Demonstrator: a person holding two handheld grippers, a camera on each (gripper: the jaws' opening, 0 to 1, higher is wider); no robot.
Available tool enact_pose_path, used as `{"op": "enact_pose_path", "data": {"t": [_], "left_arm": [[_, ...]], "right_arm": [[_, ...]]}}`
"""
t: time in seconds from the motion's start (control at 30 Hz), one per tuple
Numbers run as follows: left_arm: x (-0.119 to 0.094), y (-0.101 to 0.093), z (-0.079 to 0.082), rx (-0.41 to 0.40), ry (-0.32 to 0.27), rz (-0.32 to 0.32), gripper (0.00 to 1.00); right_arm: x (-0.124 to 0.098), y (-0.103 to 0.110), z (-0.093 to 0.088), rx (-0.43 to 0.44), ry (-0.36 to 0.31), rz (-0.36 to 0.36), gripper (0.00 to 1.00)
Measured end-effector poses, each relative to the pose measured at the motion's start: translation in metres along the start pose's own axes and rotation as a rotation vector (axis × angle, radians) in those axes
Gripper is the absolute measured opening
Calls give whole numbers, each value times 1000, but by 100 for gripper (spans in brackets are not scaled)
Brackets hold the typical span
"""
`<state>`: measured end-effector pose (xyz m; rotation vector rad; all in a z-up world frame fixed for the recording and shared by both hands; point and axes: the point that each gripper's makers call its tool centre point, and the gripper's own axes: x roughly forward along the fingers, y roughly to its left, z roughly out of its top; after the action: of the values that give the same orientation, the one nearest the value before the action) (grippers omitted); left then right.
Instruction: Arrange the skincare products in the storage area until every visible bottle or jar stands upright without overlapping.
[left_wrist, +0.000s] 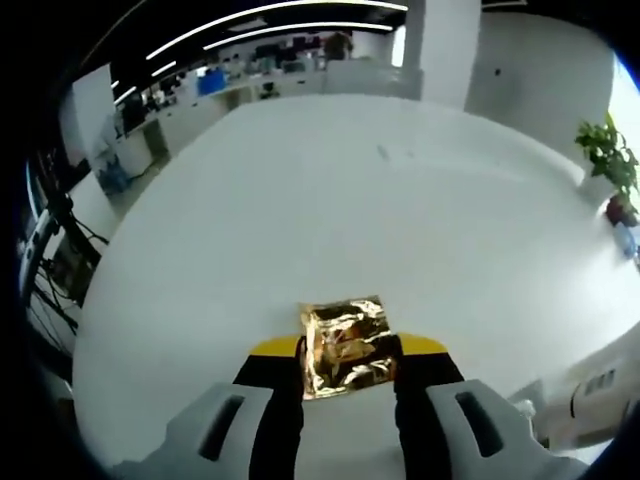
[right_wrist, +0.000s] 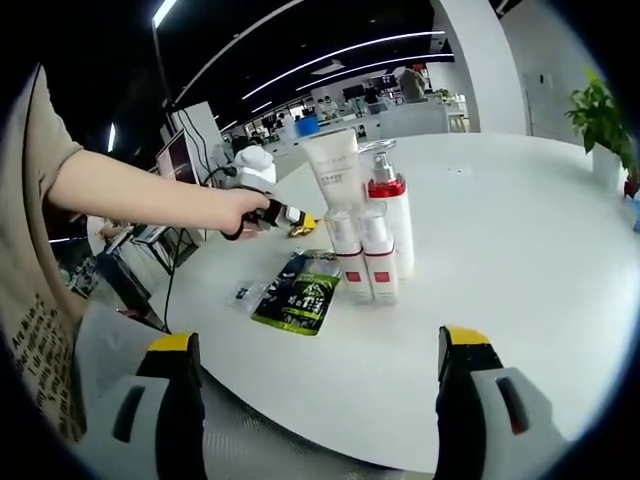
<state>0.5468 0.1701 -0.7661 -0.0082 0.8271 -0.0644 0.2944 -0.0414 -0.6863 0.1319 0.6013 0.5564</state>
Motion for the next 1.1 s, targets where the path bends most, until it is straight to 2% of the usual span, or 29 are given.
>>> {"op": "enact_pose_path", "data": {"t": [0.3,0.47,0.83,1.1], "left_arm": [[-13,5,3,50,-21,-9,31],[-25,8,-1,39,-28,-15,30],[-47,15,-26,53,-21,-19,30],[-65,12,-49,21,-13,-33,30]], "right_arm": [[0,0,1,-7,-5,2,99],[0,2,2,-16,-8,5,99],[-1,3,4,-30,-18,6,99],[-1,4,4,-38,-20,7,99]]}}
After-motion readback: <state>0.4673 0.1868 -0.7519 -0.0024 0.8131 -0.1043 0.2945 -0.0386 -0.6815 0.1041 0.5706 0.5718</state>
